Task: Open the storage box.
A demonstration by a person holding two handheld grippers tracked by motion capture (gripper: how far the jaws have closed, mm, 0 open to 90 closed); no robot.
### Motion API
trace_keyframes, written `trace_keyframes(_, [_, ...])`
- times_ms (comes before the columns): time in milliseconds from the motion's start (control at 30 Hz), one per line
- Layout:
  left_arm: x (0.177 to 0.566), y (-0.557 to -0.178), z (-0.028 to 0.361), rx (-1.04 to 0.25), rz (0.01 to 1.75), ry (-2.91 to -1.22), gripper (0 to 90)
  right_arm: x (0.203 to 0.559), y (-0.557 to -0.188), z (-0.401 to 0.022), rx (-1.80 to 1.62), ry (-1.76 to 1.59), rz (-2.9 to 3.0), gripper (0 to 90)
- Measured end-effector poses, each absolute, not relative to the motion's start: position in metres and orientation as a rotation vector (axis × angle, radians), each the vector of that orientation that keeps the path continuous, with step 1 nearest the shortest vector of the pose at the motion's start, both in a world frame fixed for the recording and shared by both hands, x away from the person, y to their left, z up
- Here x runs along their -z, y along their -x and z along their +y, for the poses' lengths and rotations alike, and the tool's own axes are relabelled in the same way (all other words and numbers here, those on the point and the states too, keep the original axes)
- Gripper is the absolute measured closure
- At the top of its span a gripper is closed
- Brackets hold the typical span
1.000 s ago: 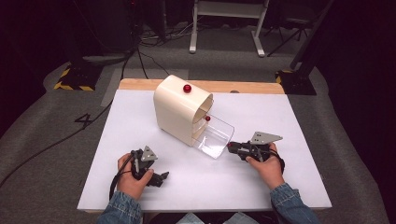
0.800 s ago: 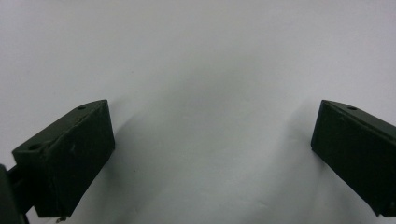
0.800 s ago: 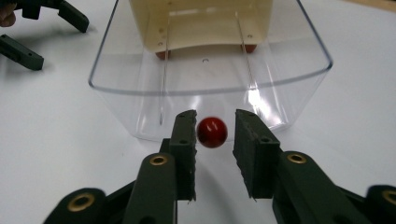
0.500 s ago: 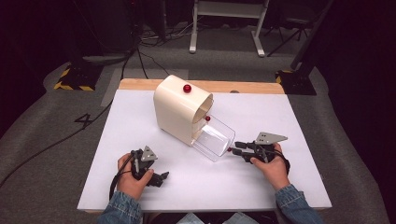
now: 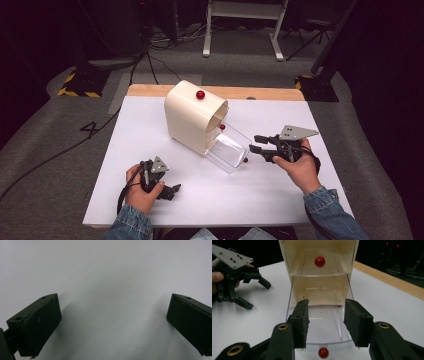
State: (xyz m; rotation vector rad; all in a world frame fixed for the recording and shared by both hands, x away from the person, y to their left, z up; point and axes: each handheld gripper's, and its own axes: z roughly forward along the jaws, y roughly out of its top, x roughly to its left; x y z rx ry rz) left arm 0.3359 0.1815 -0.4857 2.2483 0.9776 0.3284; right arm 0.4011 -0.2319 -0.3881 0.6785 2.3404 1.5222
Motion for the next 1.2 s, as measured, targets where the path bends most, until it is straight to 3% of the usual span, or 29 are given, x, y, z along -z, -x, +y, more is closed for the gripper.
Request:
trace_keyframes(667, [0.486,-0.335,0.182,-0.336,0.971,-2.247,0.0,0.375,-0.43,-0.182,-1.552,-0.589,2.358,55.0])
trace_keyframes(1200, [0.486,-0.335,0.182,-0.336,0.972,-2.25,0.0,0.394,-0.453,-0.151,-1.536,-0.534,2.376,69.0])
